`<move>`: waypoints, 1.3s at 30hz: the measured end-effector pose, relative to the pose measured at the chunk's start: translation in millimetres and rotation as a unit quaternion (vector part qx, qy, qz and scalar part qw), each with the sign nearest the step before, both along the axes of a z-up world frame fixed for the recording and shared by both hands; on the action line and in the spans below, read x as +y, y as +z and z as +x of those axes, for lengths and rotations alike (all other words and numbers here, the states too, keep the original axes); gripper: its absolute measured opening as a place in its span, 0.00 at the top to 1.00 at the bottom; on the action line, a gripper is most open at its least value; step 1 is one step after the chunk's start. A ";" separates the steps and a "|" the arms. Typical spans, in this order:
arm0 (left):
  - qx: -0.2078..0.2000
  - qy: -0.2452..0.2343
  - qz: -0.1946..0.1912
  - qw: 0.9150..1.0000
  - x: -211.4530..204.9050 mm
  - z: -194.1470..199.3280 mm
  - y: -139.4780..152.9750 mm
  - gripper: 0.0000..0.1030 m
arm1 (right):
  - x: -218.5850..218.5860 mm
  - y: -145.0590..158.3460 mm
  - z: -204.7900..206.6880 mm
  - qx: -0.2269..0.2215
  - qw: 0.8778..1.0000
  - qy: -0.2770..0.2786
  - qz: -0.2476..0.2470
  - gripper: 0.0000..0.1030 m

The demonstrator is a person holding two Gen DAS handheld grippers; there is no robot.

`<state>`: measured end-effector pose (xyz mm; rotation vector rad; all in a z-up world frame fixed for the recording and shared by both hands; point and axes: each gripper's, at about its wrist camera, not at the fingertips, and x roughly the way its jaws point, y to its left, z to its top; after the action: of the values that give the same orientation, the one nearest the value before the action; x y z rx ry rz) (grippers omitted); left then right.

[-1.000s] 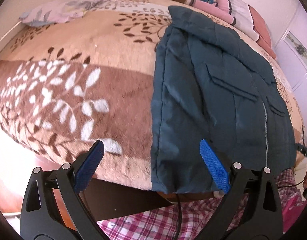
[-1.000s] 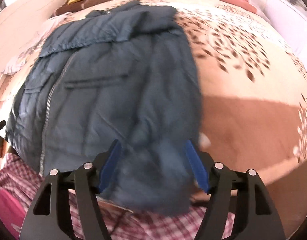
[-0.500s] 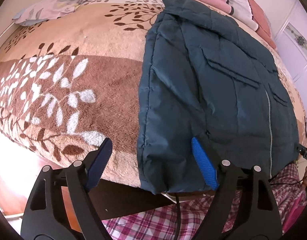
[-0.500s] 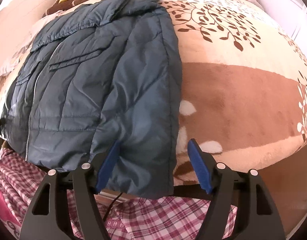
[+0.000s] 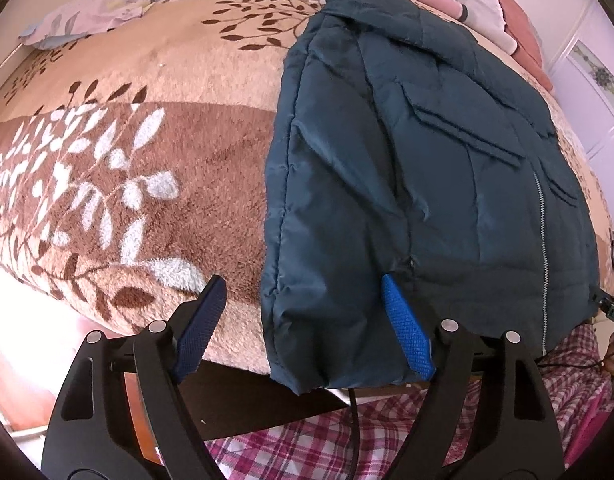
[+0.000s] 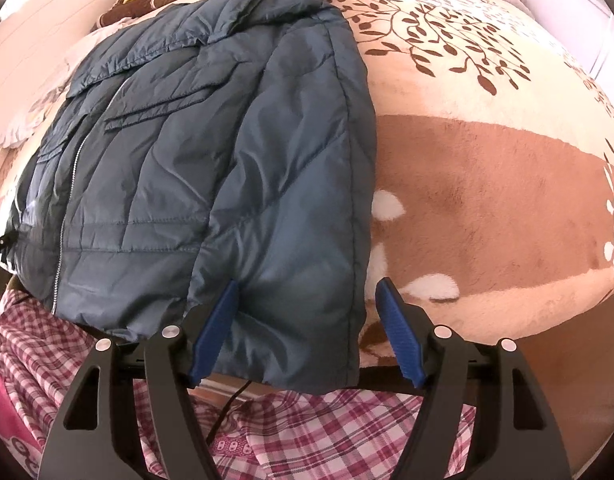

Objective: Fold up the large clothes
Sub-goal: 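Move both open tools to the folded jacket's edge at the bed side, then close both tools on the edge of the folded jacket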

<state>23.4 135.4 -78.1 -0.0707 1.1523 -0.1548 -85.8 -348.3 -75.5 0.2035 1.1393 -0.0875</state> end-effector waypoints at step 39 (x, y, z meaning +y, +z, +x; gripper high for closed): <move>-0.022 -0.036 0.006 0.999 -20.1 -2.7 2.8 0.77 | 2.1 -0.9 8.2 0.013 0.993 0.015 0.117 0.75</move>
<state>20.7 115.3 -75.3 -0.0153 1.1119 -0.2137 -77.6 -346.2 -76.4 0.3937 1.1775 0.0711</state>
